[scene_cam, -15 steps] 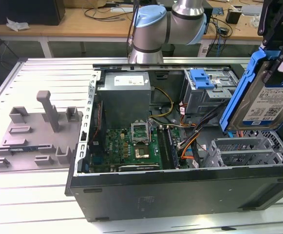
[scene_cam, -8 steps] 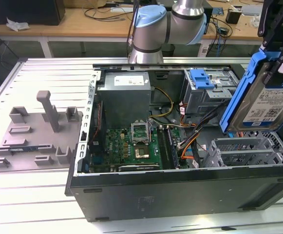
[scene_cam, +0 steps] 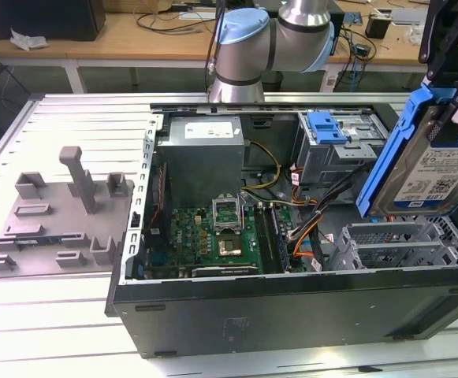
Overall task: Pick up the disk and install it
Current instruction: 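Insert the disk into the insertion slot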
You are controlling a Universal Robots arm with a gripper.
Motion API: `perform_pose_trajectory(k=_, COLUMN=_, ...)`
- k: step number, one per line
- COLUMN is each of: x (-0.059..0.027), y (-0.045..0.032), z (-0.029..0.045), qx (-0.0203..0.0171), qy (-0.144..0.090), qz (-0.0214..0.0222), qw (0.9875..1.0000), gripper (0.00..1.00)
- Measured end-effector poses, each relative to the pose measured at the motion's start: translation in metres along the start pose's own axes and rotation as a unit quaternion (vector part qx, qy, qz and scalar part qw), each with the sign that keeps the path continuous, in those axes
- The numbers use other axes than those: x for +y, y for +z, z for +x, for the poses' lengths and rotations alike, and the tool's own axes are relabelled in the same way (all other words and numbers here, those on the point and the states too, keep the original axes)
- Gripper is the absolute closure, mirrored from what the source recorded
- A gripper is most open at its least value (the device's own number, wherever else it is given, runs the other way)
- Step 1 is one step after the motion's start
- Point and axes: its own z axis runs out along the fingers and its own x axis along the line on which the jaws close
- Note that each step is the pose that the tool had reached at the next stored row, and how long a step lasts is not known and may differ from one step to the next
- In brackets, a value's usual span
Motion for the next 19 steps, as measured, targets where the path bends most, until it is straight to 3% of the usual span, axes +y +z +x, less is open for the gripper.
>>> perform_pose_trajectory(k=4, x=0.0, y=0.0027, z=0.0001, qx=-0.0032, qy=0.0, qz=0.0, qw=1.0, gripper=0.63)
perform_pose_trajectory(k=19, x=-0.0002, y=0.0077, z=0.0006, qx=-0.0035, qy=-0.007, qz=-0.0001, qw=1.0, gripper=0.63)
